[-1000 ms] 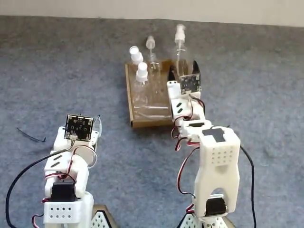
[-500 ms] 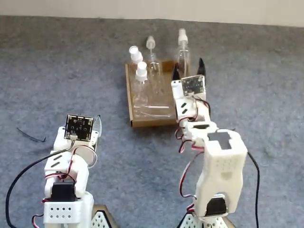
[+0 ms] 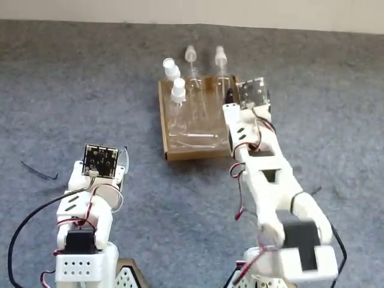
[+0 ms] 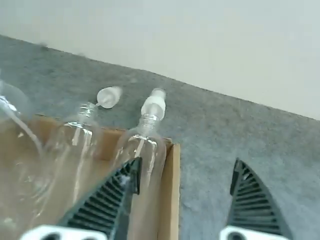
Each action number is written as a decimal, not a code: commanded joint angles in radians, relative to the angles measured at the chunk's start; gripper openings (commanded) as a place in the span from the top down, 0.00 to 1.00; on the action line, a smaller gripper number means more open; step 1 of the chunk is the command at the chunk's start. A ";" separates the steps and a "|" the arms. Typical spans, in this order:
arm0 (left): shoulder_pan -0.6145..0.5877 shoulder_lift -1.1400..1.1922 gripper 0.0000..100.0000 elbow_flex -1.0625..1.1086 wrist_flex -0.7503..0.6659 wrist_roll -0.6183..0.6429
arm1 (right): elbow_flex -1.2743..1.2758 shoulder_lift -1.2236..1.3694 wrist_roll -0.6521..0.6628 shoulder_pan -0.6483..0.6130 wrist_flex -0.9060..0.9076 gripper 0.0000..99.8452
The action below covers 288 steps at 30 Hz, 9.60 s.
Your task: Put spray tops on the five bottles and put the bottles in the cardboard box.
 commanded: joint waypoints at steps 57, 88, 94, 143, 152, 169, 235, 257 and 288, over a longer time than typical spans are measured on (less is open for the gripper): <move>-0.004 -0.007 0.83 0.041 -0.089 -0.008 | 0.498 -1.185 -0.055 -0.047 1.287 0.75; -0.004 -0.007 0.98 0.041 -0.091 -0.006 | 0.811 -1.725 -0.058 -0.051 1.369 0.91; -0.004 -0.007 0.98 0.041 -0.091 -0.006 | 0.811 -1.725 -0.058 -0.051 1.369 0.91; 0.027 -0.007 0.98 0.041 -0.089 -0.008 | -0.429 -0.326 -0.064 -0.145 1.250 0.91; 0.028 -0.008 0.98 0.041 -0.089 -0.009 | -0.840 0.084 -0.064 -0.142 1.241 0.76; 0.028 -0.008 0.98 0.041 -0.092 -0.009 | -1.508 0.727 -0.066 -0.038 1.130 0.76; 0.025 -0.008 0.98 0.041 -0.091 -0.009 | -2.410 0.929 0.362 0.630 2.147 1.00; 0.031 -0.004 0.98 0.041 -0.089 -0.009 | -2.663 1.415 0.232 0.565 2.149 0.83; 0.027 -0.008 0.98 0.041 -0.091 -0.009 | -2.631 1.001 -0.187 -0.142 2.149 0.69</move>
